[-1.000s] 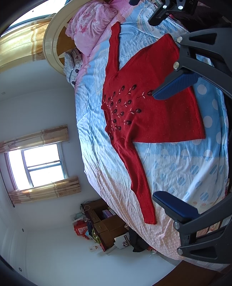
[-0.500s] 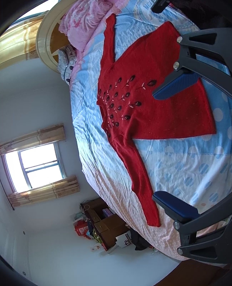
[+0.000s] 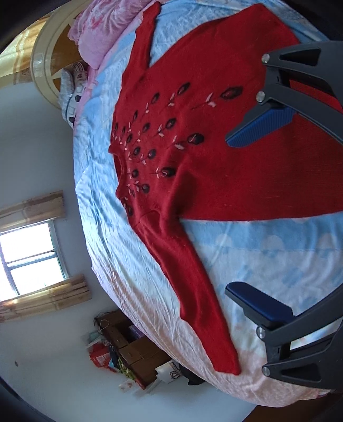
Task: Fold small clothes
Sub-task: 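Move the right gripper to a sleeve cuff and grasp it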
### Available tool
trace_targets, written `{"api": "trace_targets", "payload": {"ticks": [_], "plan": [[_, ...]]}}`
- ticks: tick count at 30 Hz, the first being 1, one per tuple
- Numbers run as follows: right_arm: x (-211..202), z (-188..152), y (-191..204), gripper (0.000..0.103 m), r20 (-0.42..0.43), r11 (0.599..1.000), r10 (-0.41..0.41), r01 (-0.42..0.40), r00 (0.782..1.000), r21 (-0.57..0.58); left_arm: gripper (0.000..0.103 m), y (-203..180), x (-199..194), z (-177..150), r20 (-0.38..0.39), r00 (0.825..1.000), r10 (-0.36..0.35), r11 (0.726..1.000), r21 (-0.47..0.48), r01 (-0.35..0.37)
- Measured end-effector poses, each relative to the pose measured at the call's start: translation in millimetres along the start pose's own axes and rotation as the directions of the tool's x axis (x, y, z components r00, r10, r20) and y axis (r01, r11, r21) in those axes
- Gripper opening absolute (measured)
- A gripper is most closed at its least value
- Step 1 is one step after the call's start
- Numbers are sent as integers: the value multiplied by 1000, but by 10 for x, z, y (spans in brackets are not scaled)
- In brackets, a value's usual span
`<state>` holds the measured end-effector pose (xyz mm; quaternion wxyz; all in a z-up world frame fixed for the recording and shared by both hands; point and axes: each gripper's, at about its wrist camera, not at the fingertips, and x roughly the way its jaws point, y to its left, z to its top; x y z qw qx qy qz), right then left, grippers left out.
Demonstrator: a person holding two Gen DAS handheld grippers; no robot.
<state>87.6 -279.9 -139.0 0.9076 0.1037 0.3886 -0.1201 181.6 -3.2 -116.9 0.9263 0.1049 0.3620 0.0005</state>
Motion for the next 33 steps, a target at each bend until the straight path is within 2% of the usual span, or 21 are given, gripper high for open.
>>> {"api": "trace_targets", "payload": {"ticks": [3,5,9,11,13,15,20,22,29,33], "plan": [[137,112,-223,101,-14,998,-19,20,1000,57,103,-31,150,100,23,999,35,999,22,-36],[235,212,-408,94,-21,994,-40,42,999,100,103,-54,253,168,41,997,64,997,30,-65],[410,416,-722,91,-24,984,-76,78,997,161,103,-81,499,308,65,990,122,992,35,-125],[507,564,-921,84,-27,975,-103,106,994,195,103,-57,604,360,75,988,138,990,32,-140],[565,666,-1087,83,-30,967,-114,118,993,224,103,-28,725,414,71,984,162,986,30,-164],[640,793,-1279,82,-23,957,-126,128,992,261,103,13,843,441,51,985,163,986,21,-165],[893,1142,-1790,61,-30,916,-137,138,990,376,103,121,1037,469,3,986,165,986,-17,-165],[1000,1287,-1961,57,-33,901,-146,146,989,408,103,170,1089,452,-17,983,183,982,-35,-184],[1318,1727,-2441,53,-32,852,-172,165,985,497,103,235,1269,402,-83,988,134,985,-94,-141],[1498,1824,-2491,46,-58,856,-164,171,985,488,103,222,1276,398,-79,989,126,986,-98,-134]]}}
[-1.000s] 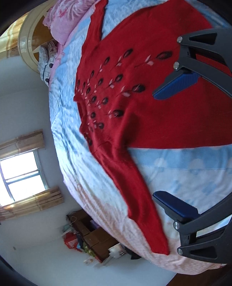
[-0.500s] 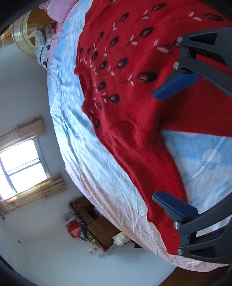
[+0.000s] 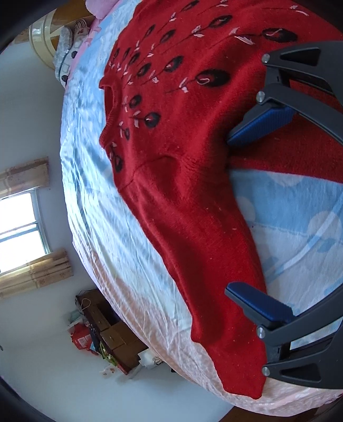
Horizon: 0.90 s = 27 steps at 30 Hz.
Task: Fold small clothes
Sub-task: 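Move the right gripper to a sleeve cuff and grasp it, then lift the held sleeve and lay it across the sweater body, release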
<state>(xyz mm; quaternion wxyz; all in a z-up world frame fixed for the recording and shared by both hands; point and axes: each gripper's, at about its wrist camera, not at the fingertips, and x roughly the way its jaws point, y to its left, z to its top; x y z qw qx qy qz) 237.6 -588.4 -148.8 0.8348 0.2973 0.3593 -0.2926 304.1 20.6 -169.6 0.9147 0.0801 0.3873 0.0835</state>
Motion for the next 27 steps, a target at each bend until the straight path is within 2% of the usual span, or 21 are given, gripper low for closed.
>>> {"api": "trace_targets", "payload": {"ticks": [3,4,7,14,18,22,27], "plan": [[86,40,80,31,10,998,-38,38,999,-44,103,38,27,4,-1,1000,-5,1000,-16,5],[104,53,104,18,13,997,-44,44,999,-63,103,45,24,4,2,1000,-6,1000,-21,7],[97,91,174,13,32,993,-53,56,998,-100,103,60,0,-1,19,1000,2,1000,-28,-1],[-300,136,617,12,128,973,-23,52,992,-225,103,142,4,7,23,998,-50,997,-53,52],[-584,182,999,12,180,959,38,15,983,-284,103,200,-17,-3,14,997,-81,994,-68,82],[-879,219,1473,12,219,940,120,-40,968,-340,103,327,-98,10,38,994,-105,990,-93,108],[-1215,100,2214,12,230,895,235,-118,945,-430,103,452,-173,18,72,993,-92,989,-106,99]]}}
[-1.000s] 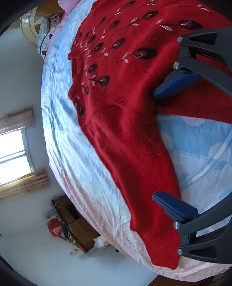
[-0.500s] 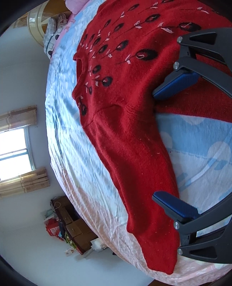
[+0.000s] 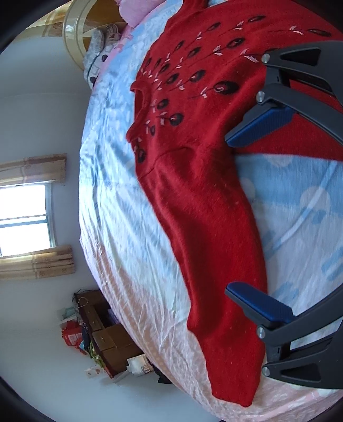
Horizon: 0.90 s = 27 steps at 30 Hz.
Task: Fold small clothes
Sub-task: 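Lift the held sleeve and lay it across the sweater body, release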
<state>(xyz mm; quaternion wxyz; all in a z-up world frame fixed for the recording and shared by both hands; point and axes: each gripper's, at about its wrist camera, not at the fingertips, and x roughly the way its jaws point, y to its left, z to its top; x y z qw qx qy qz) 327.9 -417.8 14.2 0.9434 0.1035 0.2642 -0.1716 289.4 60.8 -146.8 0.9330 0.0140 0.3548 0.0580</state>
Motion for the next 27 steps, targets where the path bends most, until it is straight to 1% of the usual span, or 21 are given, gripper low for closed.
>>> {"api": "trace_targets", "payload": {"ticks": [3,4,7,10,11,12,15,16,19,21,23,24,25,27], "plan": [[-76,100,505,12,25,996,60,-58,998,-65,103,68,-5,-11,-1,1000,-7,1000,-10,7],[-117,125,738,11,37,992,85,-81,996,-99,103,92,-5,-20,-1,1000,-10,1000,-14,10],[-220,144,1188,11,59,978,142,-131,988,-164,103,148,3,-46,-5,1000,-17,1000,-25,17],[-353,135,1671,11,78,954,208,-184,975,-236,103,196,-3,-70,-9,1000,-22,999,-34,22],[-408,115,1887,11,80,941,236,-207,968,-268,103,213,-6,-74,-8,1000,-23,999,-36,23],[-434,102,1985,11,80,934,250,-219,965,-283,103,227,-10,-75,-6,1000,-22,999,-37,22],[-528,-27,2442,11,71,899,311,-269,948,-346,103,271,-37,-92,1,1000,-22,999,-41,23],[-541,-66,2525,11,68,891,323,-279,944,-357,103,277,-41,-91,2,1000,-22,999,-42,22],[-551,-317,2914,11,41,858,374,-328,927,-395,103,315,-60,-97,8,1000,-24,999,-48,24],[-475,-475,3066,11,9,841,395,-357,919,-407,103,335,-65,-105,8,1000,-21,998,-52,22],[-358,-780,3345,11,-54,817,423,-406,905,-408,103,354,-73,-116,8,1000,-18,998,-55,18],[-308,-880,3425,11,-74,811,428,-419,901,-407,103,361,-76,-118,9,1000,-15,998,-55,15],[-216,-1093,3583,11,-116,796,435,-442,893,-414,103,373,-79,-126,8,1000,-12,998,-56,13],[-79,-1388,3702,11,-162,779,437,-462,885,-423,103,388,-87,-129,6,1000,-6,998,-57,6]]}}
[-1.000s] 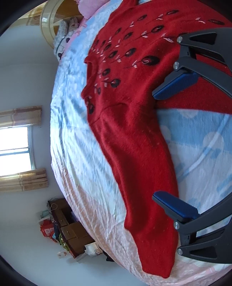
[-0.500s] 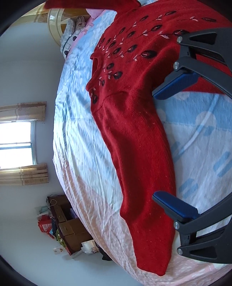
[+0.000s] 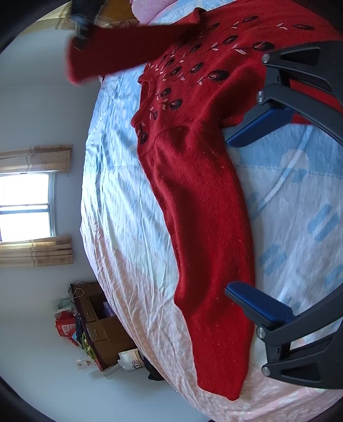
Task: Fold small clothes
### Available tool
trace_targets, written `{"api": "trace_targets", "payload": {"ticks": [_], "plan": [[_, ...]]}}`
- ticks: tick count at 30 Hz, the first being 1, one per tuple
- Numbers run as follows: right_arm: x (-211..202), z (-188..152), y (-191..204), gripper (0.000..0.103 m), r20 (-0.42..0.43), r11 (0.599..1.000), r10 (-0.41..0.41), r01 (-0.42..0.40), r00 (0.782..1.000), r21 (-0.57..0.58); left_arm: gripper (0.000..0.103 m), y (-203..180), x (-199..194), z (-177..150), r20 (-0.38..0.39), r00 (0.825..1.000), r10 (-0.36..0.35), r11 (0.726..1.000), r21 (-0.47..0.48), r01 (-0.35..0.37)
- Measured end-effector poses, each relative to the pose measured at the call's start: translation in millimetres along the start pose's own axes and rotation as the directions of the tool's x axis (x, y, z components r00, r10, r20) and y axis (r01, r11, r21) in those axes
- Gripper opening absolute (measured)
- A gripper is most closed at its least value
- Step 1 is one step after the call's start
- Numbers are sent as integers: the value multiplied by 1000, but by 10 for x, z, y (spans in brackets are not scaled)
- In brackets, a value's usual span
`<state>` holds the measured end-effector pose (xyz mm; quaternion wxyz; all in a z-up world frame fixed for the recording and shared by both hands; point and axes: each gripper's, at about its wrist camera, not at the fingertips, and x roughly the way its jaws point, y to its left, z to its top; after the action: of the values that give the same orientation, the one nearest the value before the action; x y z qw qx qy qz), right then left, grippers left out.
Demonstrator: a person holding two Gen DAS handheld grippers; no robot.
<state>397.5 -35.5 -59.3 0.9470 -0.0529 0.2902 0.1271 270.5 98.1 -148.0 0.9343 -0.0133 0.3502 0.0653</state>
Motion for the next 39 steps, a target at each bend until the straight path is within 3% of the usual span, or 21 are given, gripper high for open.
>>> {"api": "trace_targets", "payload": {"ticks": [3,6,7,8,9,10,11,15,21,23,28,29,30,32,33,39], "plan": [[388,-372,292,11,-78,999,36,-37,996,-16,103,30,-15,-12,2,1000,17,1000,10,-17],[560,-608,259,12,-144,992,124,-122,982,23,103,63,-12,-12,-1,999,32,999,20,-32],[596,-675,236,18,-164,988,154,-148,974,49,103,69,-10,-12,-1,999,35,999,22,-35],[595,-734,181,36,-182,984,173,-162,968,73,103,70,-9,-3,-2,999,34,999,24,-34],[552,-768,119,46,-189,981,185,-171,964,88,103,62,-12,12,0,1000,31,999,27,-31],[487,-802,50,55,-183,977,201,-184,962,103,103,48,-20,24,3,1000,27,999,31,-27],[376,-845,-59,55,-168,975,209,-191,963,116,103,18,-29,46,8,1000,17,999,37,-18],[100,-965,-396,55,-172,991,108,-92,979,101,103,-187,-62,149,27,999,-47,997,70,45],[-185,-1256,-815,55,-201,990,11,18,979,140,102,-627,28,304,47,992,-119,983,148,111],[-250,-1374,-864,55,-200,989,6,23,980,145,93,-762,114,370,27,988,-152,977,158,146],[-296,-1630,-853,55,-192,994,-18,39,981,107,79,-1045,482,449,-71,988,-140,971,185,151],[-284,-1682,-865,55,-195,993,-17,39,981,109,68,-1075,571,440,-100,987,-128,972,184,145],[-274,-1730,-877,55,-197,993,-14,37,980,116,47,-1085,652,434,-130,982,-133,972,176,155],[-317,-1793,-897,57,-155,992,-9,28,988,120,20,-1078,770,411,-184,969,-166,969,152,195],[-317,-1797,-907,58,-149,992,-3,21,989,123,12,-1063,749,415,-171,967,-189,968,136,213],[-319,-1817,-922,63,-129,990,28,-10,991,142,8,-961,480,472,-88,975,-204,971,109,213]]}}
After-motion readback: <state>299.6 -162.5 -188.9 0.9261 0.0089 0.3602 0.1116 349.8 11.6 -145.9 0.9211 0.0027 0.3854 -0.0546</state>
